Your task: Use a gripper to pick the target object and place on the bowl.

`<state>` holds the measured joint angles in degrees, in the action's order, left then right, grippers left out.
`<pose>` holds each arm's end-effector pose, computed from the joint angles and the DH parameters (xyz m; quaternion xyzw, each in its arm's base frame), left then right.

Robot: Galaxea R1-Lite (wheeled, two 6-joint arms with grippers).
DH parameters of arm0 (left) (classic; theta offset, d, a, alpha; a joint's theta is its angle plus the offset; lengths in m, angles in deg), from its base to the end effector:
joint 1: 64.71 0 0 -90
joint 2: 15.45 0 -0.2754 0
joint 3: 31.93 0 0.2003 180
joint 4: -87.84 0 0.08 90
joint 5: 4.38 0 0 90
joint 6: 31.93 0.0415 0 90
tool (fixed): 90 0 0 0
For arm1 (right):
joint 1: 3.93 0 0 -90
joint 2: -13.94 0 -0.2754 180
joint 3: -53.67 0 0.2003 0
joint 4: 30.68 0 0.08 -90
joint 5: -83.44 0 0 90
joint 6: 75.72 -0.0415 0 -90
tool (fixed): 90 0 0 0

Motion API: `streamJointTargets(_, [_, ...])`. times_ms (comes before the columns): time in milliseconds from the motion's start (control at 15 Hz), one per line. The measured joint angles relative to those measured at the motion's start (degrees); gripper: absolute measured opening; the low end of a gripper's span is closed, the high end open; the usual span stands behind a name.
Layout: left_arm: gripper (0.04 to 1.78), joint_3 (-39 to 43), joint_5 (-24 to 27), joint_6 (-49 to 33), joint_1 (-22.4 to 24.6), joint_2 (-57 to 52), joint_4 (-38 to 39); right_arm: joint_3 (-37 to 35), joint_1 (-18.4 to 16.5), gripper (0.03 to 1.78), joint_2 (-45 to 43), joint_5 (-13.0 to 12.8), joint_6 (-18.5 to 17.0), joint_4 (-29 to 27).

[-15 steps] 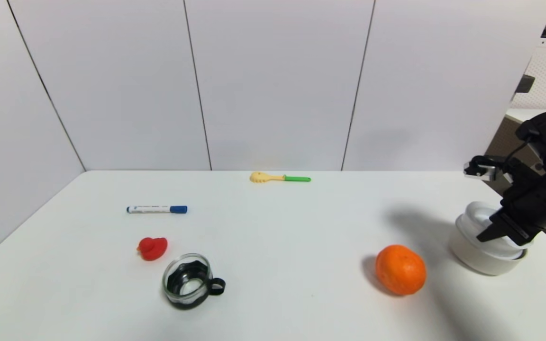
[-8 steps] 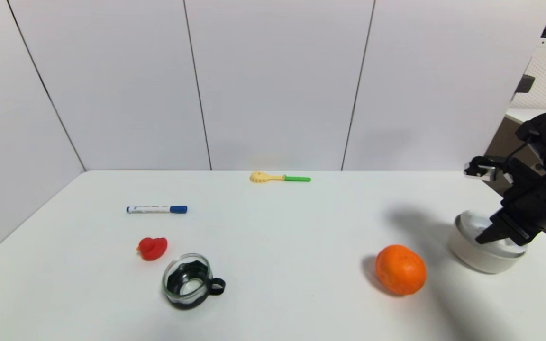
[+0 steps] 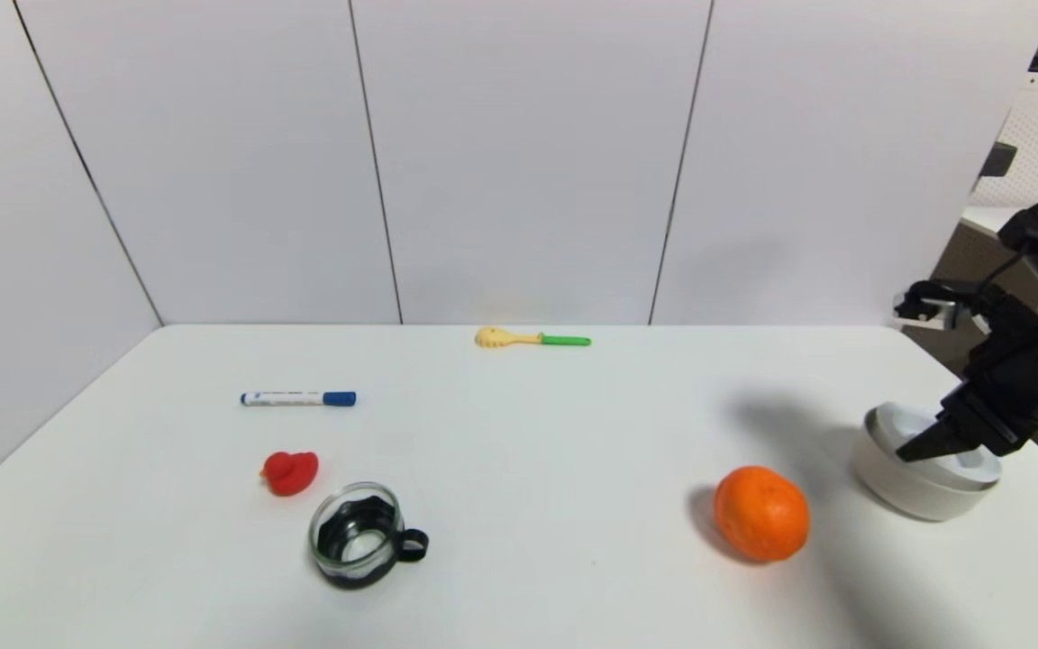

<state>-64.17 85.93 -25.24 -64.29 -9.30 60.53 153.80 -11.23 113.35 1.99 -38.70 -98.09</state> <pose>0.0275 0.0000 0.1150 0.0583 0.0107 0.0003 0.9982 0.2916 -0.0311 0.1631 -0.1933 0.5134 0.1815 0.8162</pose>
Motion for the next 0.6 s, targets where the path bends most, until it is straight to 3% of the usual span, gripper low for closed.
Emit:
streamJointTargets(333, [1.71, 0.0, 0.0, 0.0, 0.0, 0.0, 0.0, -0.4, -0.3, 1.49, -8.2, -0.1, -1.3, 1.8])
streamJointTargets(600, [1.71, 0.0, 0.0, 0.0, 0.0, 0.0, 0.0, -11.6, -0.3, 1.58, -21.4, -0.2, -3.3, 10.9])
